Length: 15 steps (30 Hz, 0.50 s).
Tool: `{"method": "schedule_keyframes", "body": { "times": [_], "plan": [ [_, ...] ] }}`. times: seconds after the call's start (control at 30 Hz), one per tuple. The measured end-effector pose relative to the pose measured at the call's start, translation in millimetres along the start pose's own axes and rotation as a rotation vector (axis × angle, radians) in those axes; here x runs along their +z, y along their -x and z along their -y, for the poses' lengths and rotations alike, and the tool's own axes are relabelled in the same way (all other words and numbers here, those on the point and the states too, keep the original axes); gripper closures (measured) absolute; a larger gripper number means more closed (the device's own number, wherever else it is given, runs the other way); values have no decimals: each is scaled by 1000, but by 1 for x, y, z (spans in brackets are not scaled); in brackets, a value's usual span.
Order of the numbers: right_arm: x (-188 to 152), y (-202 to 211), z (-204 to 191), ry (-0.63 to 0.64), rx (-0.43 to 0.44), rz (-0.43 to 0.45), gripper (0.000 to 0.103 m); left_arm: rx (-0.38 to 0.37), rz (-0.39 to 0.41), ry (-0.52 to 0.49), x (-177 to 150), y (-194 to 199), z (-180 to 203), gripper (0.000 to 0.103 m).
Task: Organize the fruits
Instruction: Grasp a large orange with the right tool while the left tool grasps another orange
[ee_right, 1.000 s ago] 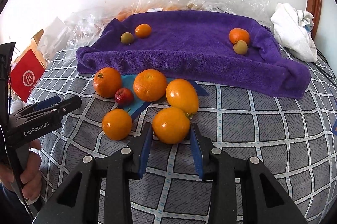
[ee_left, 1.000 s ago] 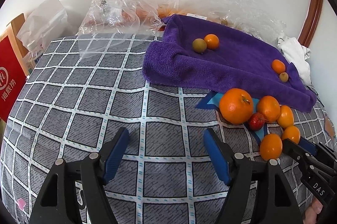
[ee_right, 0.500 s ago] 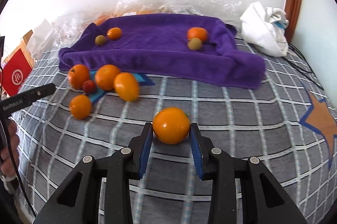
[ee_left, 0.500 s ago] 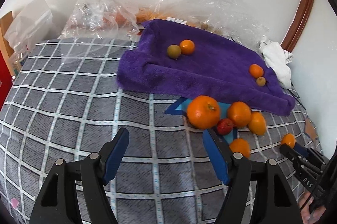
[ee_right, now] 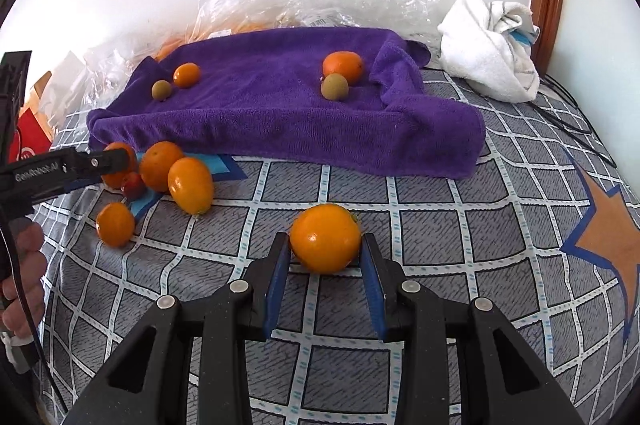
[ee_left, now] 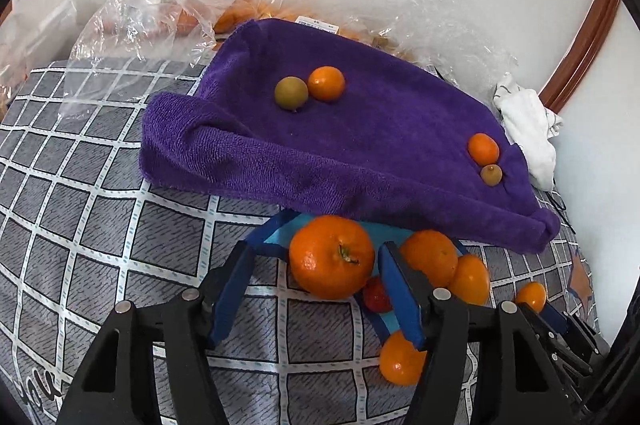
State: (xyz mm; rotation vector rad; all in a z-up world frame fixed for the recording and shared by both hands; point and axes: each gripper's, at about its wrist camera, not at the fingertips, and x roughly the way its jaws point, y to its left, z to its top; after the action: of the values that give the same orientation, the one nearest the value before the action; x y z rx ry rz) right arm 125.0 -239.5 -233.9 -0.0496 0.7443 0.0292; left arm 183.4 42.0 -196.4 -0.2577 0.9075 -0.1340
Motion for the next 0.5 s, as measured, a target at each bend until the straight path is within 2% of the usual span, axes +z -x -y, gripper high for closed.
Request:
{"method": "schedule_keyframes", "body": {
  "times": [0.13,0.33,0.5],
  "plan": [
    [0,-1,0,-1,0,-5,68,-30,-1,1,2,-2,1,62],
    [-1,-1,4,-9,23,-6,68,-15,-5,14,4,19,-12,62],
    [0,0,4,-16,28,-3,64,135,-7,-51,-6,36,-25,62]
  ]
}}
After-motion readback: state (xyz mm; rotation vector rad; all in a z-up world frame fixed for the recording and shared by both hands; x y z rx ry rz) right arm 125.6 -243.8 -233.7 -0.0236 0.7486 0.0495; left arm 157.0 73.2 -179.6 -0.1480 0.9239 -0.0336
